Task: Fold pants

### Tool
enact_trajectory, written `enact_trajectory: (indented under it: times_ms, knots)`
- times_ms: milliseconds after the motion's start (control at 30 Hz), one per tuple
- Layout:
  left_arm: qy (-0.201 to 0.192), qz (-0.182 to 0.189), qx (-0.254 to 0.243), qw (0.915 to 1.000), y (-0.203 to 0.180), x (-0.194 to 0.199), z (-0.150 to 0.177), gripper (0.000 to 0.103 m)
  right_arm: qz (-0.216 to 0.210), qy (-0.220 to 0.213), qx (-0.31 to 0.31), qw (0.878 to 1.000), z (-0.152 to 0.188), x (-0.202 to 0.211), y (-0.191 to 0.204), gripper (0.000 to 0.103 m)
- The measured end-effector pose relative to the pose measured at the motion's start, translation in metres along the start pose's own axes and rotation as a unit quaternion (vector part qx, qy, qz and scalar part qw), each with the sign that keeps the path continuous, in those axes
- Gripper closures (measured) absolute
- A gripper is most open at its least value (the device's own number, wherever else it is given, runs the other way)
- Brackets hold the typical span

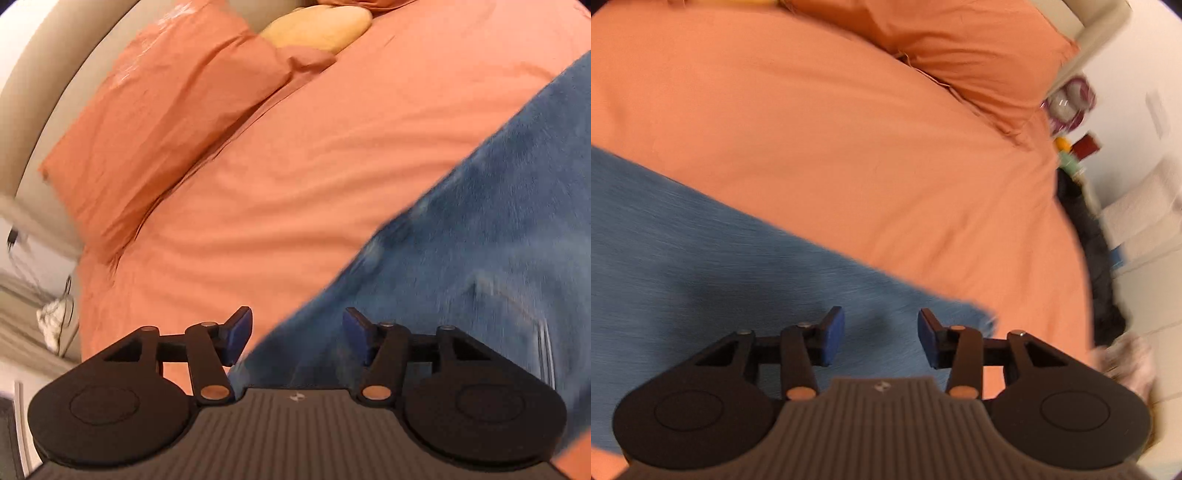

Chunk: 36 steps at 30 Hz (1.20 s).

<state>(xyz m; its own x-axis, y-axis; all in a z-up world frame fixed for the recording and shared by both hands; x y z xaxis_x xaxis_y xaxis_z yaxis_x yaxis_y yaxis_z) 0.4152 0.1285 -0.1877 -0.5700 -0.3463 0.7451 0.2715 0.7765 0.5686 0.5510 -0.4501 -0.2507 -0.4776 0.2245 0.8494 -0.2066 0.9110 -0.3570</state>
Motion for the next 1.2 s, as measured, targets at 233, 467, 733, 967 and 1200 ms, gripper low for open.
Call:
enact_trajectory:
  times_ms: [233, 467, 733, 967, 1200]
  knots:
    - [0.026, -0.011, -0.036, 0.9989, 0.011, 0.045, 0.075, 0.044, -0.203, -0.021, -0.068, 0.977, 0.047, 0.079, 0.102, 0.065]
    - [0.025, -0.019, 0.01, 0.9995, 0.018, 0.061, 0.114, 0.048, -0.364, -0.063, -0.031, 0.929, 0.088, 0.16, 0.254, 0.065]
    - [0.009, -0.009, 0.025, 0.9996, 0.02, 0.064, 0.129, 0.056, -0.386, -0.092, -0.003, 0.918, 0.079, 0.175, 0.366, 0.072]
    - [-0.001, 0.017, 0.051, 0.9986, 0.026, 0.047, 0.127, 0.065, -0.337, -0.084, -0.011, 0.938, 0.062, 0.173, 0.385, 0.089]
    - [0.01, 0.025, 0.061, 0.9978, 0.026, 0.008, 0.113, 0.079, -0.323, -0.054, 0.037, 0.944, 0.082, 0.169, 0.388, 0.091]
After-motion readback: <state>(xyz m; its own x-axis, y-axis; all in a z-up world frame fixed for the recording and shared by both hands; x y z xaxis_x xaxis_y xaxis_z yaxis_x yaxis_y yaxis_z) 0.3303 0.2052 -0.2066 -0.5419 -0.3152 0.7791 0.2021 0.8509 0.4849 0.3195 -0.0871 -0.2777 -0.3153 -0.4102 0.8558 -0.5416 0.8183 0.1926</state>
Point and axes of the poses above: each gripper's, at about its wrist camera, not at the fingertips, and x roughly against the way its jaws point, y to its left, z to its underside, the point moved 4 cm from there along -x, roughly the way its jaws point, and after that the axes turned 3 degrees about -z, right-handed, at the moved point
